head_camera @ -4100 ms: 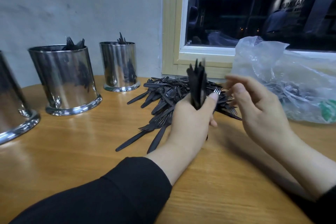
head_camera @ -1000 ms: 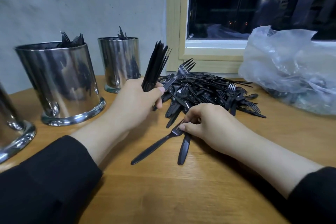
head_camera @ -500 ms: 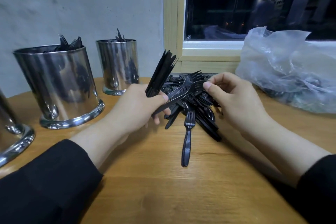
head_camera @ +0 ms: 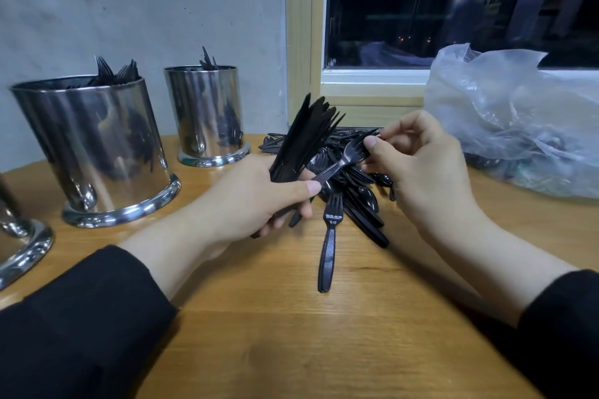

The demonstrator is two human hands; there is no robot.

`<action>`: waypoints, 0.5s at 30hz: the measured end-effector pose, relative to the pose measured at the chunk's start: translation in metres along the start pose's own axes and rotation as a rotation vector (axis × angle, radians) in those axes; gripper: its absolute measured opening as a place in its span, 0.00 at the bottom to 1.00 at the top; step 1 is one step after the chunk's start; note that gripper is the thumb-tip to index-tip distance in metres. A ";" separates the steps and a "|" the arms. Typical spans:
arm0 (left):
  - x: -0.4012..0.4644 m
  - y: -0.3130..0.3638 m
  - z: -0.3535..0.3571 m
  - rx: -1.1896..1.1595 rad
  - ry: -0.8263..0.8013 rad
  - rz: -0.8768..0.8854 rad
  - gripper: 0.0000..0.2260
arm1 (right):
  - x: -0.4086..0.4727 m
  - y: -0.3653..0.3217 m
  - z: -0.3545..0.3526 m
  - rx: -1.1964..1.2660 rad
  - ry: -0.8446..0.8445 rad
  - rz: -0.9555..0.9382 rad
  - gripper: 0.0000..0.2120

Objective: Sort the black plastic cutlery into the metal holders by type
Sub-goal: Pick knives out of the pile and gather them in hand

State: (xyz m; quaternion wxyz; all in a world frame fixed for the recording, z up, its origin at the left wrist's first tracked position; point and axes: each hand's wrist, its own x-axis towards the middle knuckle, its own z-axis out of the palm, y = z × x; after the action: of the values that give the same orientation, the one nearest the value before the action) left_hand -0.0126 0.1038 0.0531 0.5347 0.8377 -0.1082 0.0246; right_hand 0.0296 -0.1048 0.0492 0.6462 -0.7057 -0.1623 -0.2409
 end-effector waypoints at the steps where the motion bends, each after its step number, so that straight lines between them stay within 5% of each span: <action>1: 0.001 -0.001 0.000 0.011 0.009 0.003 0.05 | 0.000 0.002 0.000 0.002 -0.012 0.000 0.08; 4: 0.004 -0.004 -0.004 -0.016 0.116 0.016 0.06 | 0.003 0.011 0.000 -0.134 -0.007 0.011 0.06; 6: 0.007 -0.006 -0.007 -0.073 0.231 0.003 0.05 | 0.005 0.021 -0.004 -0.435 -0.088 -0.032 0.04; 10: 0.010 -0.010 -0.007 -0.149 0.363 -0.012 0.06 | 0.001 0.027 -0.002 -0.829 -0.408 -0.093 0.18; 15: 0.010 -0.009 -0.005 -0.137 0.401 0.020 0.06 | -0.007 0.026 0.012 -1.034 -0.527 -0.172 0.25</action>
State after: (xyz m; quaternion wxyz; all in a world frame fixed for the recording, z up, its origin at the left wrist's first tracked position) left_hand -0.0005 0.1103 0.0491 0.6008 0.7768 -0.0092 0.1887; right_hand 0.0393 -0.0949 0.0228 0.1342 -0.9497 -0.2356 -0.1566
